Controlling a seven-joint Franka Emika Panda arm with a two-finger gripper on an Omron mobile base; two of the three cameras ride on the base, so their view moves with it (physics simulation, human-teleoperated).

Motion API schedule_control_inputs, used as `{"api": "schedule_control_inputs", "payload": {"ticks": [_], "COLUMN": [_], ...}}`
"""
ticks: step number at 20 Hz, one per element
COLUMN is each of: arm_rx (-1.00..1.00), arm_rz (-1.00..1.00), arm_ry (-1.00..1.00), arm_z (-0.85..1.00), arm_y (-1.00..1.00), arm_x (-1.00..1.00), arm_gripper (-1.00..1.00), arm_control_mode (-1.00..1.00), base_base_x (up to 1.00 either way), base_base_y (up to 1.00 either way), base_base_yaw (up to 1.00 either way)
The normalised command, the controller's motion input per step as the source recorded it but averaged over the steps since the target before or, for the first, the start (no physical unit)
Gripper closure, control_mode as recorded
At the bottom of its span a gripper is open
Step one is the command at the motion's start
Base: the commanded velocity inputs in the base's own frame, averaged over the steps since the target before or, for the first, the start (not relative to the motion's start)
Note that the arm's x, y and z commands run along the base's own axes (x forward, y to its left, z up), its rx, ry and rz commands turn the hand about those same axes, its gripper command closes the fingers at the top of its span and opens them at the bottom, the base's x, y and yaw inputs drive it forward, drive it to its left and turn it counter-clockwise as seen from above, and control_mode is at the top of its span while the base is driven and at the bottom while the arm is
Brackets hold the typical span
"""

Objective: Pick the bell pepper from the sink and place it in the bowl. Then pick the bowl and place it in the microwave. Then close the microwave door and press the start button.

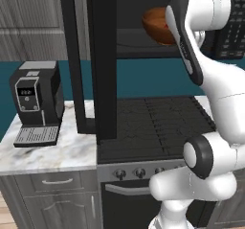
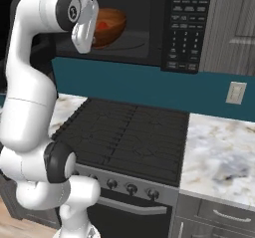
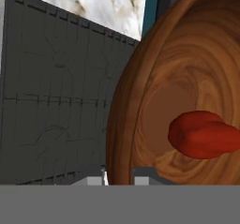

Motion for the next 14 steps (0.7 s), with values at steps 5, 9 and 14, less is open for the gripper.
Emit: {"api": "schedule_control_inputs", "payload": {"ticks": [5, 9, 14], "arm_rx": [0.00, 0.00, 0.00], "arm_rz": [0.05, 0.03, 0.02], "arm_ry": [0.00, 0.00, 0.00], "arm_z": [-0.04, -0.11, -0.26], "arm_y": [0.20, 0.06, 0.08], "arm_x": [0.64, 0.49, 0.48], "arm_gripper": [1.00, 1.00, 1.00], "arm_control_mode": [-1.00, -1.00, -1.00], "base_base_x": [0.00, 0.00, 0.00], "base_base_y": [0.00, 0.00, 0.00], "base_base_yaw": [0.00, 0.00, 0.00]}}
